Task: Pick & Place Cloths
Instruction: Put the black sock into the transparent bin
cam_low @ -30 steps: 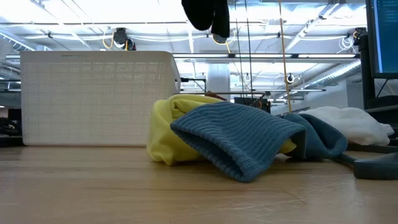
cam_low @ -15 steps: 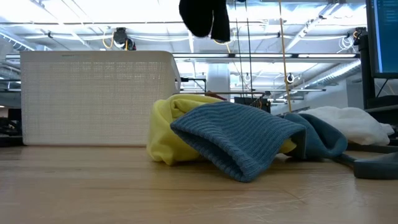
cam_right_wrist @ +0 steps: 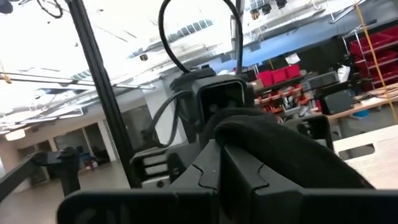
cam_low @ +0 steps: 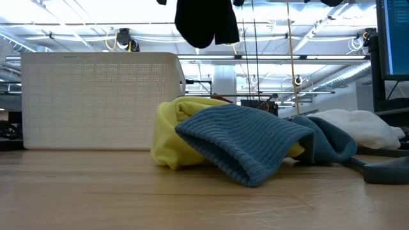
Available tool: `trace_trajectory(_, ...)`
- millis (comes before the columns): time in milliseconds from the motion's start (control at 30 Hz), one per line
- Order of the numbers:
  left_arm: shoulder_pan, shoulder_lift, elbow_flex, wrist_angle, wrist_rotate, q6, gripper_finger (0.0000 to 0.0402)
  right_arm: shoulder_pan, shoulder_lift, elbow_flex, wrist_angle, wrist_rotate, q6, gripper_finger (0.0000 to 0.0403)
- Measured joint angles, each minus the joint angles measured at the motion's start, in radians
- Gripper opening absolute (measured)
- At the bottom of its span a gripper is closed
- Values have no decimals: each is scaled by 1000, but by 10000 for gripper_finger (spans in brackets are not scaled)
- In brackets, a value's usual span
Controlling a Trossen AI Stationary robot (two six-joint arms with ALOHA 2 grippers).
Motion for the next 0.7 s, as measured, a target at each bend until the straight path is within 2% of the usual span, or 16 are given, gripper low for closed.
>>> trace_trajectory(133,16,0,0,-1,41,-5,250,-2,-2,0,8,-11,9,0)
trace_trajectory(300,31,0,0,0,46,-27,250,-1,-2,0,7,-18,13,0)
trace_trajectory(400,37,0,0,4,45,-30,234,-1,-2,0,6,-18,13,0)
trace_trajectory(533,43,0,0,6,46,-30,174,-2,-2,0,6,-19,13,0)
trace_trajectory(700,43,0,0,23,62,-29,52,-2,-2,0,6,-21,13,0)
